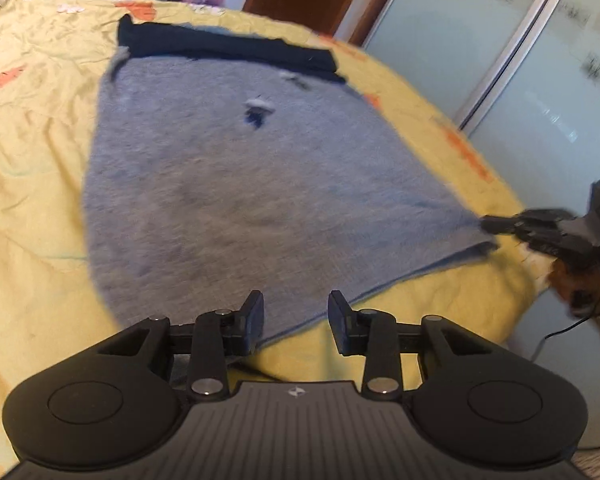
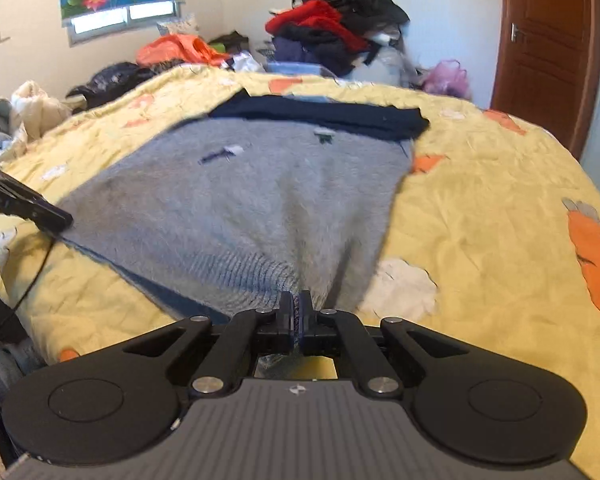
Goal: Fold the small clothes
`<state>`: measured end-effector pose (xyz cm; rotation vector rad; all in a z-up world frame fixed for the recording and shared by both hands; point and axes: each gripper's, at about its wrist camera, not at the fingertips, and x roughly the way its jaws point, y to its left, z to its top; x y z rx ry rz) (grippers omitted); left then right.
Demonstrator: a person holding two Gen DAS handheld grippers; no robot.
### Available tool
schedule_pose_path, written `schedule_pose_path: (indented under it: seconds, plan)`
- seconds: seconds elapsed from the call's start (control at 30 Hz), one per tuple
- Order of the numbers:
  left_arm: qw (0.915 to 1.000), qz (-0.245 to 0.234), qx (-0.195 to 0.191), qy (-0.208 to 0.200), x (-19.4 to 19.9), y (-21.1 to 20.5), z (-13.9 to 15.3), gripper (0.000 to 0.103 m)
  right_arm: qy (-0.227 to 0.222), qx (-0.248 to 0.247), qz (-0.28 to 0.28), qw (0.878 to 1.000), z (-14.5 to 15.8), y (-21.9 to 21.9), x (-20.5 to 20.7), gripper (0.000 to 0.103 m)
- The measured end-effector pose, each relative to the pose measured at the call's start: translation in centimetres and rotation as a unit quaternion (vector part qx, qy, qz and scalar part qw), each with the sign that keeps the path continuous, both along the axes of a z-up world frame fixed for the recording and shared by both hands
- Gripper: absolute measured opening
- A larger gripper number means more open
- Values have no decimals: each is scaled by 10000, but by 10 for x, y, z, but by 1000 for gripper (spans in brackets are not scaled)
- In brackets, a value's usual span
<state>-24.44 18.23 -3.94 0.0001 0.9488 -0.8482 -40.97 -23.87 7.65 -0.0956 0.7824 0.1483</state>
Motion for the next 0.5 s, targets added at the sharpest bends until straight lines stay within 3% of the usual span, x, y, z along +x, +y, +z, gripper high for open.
schedule_pose_path:
  seconds: [0.07,0.13,0.2,0.23,0.27,0.33,0.4,0.43,0.5]
  plan:
    - [9998,112,-105,105,3,9,-4,34,52,109,-87,9999,-9,-3,-2,7]
    - [9988,257,-214,347,8,18,0,42,211,297,-116,9993,-14,-4,-2,7]
    - [9983,493,-264,136,6,26,12,79,-19,437,-274,9987,-2,-6,-7,35]
    - [9976,582,-384,40,4,31,19,84,-79,419,-373,9984,3,-8,-10,65]
    - [9966,628,-534,9,5,36,23,84,-134,322,-480,9982,7,-9,-14,73]
    - [9936,770,-825,62,9,45,27,84,-177,217,-633,9976,9,-10,-21,70]
    - [9914,869,-945,254,20,47,21,84,-163,293,-702,9970,4,-11,-23,54]
    - [9906,899,-970,335,24,47,17,84,-125,242,-830,9962,1,-11,-20,38]
    - [9904,936,-912,446,30,42,8,84,-108,282,-1043,9941,-7,-14,-15,35]
